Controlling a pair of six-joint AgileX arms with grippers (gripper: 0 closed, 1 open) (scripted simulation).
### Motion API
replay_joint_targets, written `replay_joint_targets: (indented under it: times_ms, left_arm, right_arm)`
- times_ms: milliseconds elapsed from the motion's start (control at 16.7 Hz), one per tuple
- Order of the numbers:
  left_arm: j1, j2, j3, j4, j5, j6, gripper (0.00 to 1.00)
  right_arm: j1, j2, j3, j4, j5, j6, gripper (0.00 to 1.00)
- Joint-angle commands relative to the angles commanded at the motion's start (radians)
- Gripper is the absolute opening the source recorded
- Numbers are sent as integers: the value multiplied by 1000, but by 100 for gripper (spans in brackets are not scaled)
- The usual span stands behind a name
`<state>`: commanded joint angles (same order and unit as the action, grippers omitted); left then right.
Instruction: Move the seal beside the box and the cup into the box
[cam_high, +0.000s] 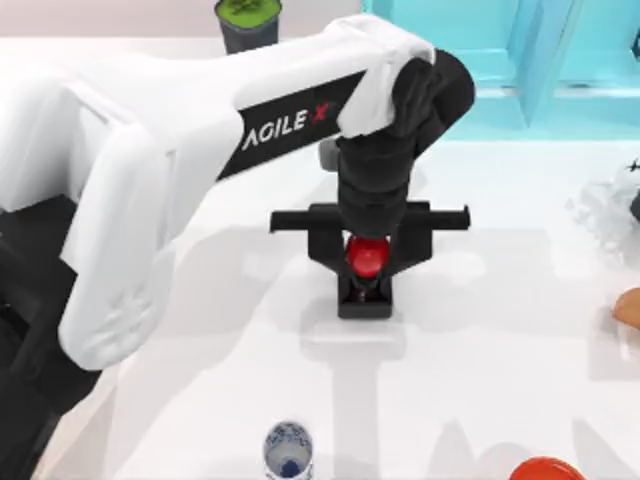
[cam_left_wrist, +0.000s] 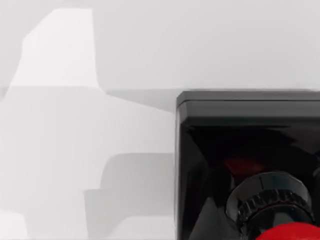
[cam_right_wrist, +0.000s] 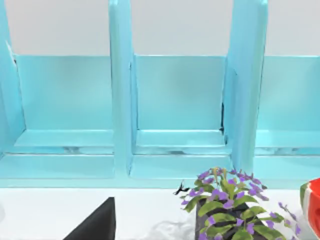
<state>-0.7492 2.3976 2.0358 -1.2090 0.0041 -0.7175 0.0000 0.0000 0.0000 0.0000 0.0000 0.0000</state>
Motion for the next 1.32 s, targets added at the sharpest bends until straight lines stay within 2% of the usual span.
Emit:
replay_joint_targets:
  times_ms: [540,1020,1320]
  left_arm:
    - [3,-2,0,-3,0,4,0]
    - [171,-275,-81,-188,-3,167,0]
    - [180,-288,-84,-203,-4,182,0]
  right_arm:
    - [0,0,0,0,0,0,100]
    - [0,0,0,0,0,0,100]
    - [0,0,0,0,0,0,100]
